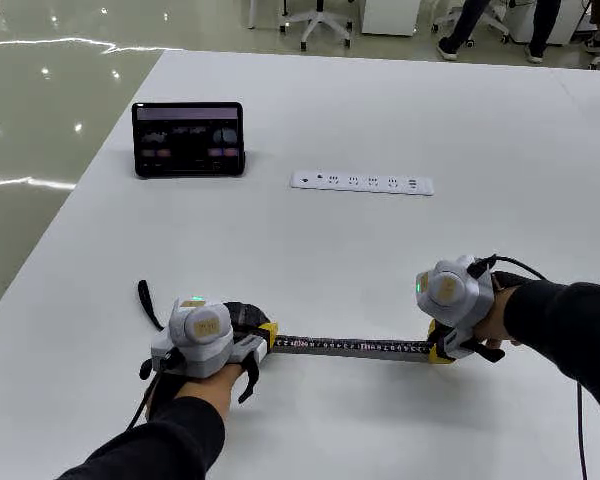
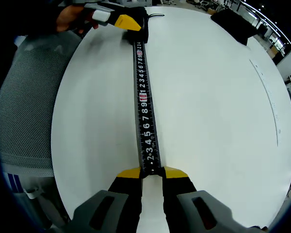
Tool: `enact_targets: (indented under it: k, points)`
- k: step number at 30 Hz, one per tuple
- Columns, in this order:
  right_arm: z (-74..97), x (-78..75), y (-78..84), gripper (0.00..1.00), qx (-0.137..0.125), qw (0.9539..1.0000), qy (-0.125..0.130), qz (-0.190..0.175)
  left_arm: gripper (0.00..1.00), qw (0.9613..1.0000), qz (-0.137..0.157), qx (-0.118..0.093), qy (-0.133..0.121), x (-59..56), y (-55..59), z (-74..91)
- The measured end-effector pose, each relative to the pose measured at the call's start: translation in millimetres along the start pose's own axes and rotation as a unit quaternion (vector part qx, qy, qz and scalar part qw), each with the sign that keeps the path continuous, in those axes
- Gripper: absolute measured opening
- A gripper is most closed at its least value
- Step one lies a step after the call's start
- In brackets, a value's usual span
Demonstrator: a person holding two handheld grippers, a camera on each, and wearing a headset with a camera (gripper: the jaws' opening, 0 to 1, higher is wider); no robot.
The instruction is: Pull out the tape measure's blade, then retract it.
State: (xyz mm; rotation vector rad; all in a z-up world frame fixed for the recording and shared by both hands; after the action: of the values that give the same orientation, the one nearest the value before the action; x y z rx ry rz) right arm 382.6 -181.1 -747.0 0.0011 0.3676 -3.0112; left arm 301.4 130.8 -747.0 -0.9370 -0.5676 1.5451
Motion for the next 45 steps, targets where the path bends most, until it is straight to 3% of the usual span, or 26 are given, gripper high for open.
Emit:
enact_targets:
  k: [10, 27, 32, 45]
  points:
    - [-0.2, 0.3, 1.1, 0.10, -0.005, 0.9999, 0.002, -0.013, 0.58, 0.9999, -0.001, 0.012, -0.007, 0.9, -1.0, -0.1]
    - [-0.6, 2.8, 2.9, 0.10, -0.019, 0.9996, 0.014, -0.013, 0.57, 0.9996, -0.007, 0.025, 0.011, 3.8, -1.9, -0.3]
    - [-0.5, 5.0, 4.1, 0.10, -0.030, 0.9987, 0.022, -0.037, 0.57, 0.9996, -0.007, 0.026, 0.010, 3.1, -1.8, 0.3]
    - [-1.7, 5.3, -0.9, 0.11, -0.032, 0.9992, 0.023, -0.004, 0.57, 0.9994, -0.005, 0.032, 0.010, 2.8, -2.4, 0.4]
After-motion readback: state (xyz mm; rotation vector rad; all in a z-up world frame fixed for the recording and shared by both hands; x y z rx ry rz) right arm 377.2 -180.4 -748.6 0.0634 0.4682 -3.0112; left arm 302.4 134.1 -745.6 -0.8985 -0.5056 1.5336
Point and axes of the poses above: the centre of the closed fingertips' face, and the gripper's own axes: z roughly backward along the fingers, x roughly to its left, y roughly out of its underside, the point moved 10 cm from there along z, roughly backward along the fingers, and after that the axes turned 9 degrees about z, right-handed, at the moved point
